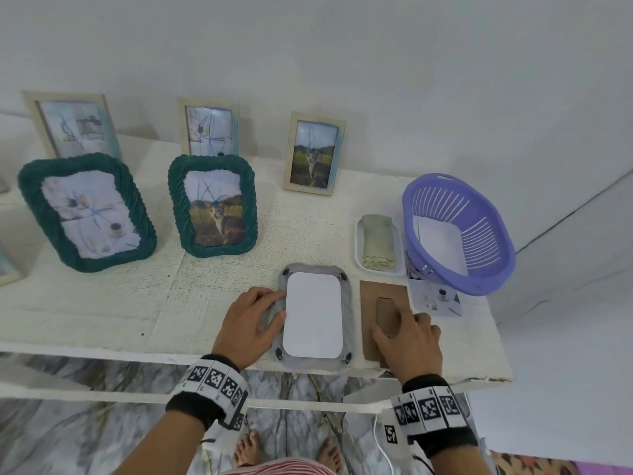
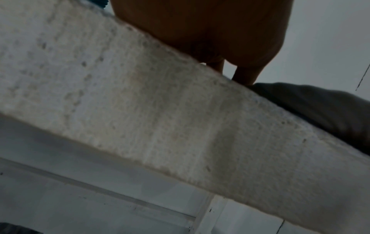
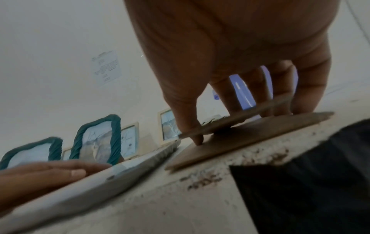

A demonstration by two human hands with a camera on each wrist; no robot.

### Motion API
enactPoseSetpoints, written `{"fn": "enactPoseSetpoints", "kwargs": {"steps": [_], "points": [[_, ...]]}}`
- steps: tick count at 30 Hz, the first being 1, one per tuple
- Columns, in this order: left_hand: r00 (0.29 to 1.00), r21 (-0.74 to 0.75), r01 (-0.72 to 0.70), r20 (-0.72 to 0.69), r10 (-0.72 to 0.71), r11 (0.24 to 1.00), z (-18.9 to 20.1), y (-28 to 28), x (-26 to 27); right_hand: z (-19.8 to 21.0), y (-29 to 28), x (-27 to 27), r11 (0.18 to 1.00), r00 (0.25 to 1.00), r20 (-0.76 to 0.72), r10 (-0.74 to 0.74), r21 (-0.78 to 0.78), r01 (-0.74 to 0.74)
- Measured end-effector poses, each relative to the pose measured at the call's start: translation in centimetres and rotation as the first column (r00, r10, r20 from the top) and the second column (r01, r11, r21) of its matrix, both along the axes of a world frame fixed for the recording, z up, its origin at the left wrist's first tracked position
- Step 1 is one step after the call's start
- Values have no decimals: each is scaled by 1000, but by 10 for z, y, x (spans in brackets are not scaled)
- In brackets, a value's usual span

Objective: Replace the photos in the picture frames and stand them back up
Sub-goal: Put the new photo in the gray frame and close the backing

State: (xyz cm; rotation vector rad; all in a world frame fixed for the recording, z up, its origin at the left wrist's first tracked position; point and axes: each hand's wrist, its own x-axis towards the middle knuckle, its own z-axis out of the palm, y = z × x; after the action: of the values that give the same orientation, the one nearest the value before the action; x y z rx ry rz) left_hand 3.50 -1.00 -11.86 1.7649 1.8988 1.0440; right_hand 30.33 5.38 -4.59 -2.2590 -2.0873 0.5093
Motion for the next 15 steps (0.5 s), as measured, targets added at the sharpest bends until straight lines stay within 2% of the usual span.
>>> {"fn": "enactPoseSetpoints", "kwargs": {"steps": [4, 7, 11, 15], "points": [[1000, -6, 4, -6, -4, 1000, 0, 0, 0, 12, 0, -2, 997, 985, -159, -64, 37, 70], [1000, -5, 12, -13, -12, 1000, 0, 0, -1, 21, -5, -18, 991, 979, -206, 8, 133, 20], [1000, 4, 19, -15, -19, 1000, 1, 0, -1, 23, -14, -53, 985, 973, -190, 135, 129, -112], [1000, 13, 17, -7, -17, 1000, 3, -1, -1, 17, -20, -82, 977, 970, -132, 203, 86, -192]]}}
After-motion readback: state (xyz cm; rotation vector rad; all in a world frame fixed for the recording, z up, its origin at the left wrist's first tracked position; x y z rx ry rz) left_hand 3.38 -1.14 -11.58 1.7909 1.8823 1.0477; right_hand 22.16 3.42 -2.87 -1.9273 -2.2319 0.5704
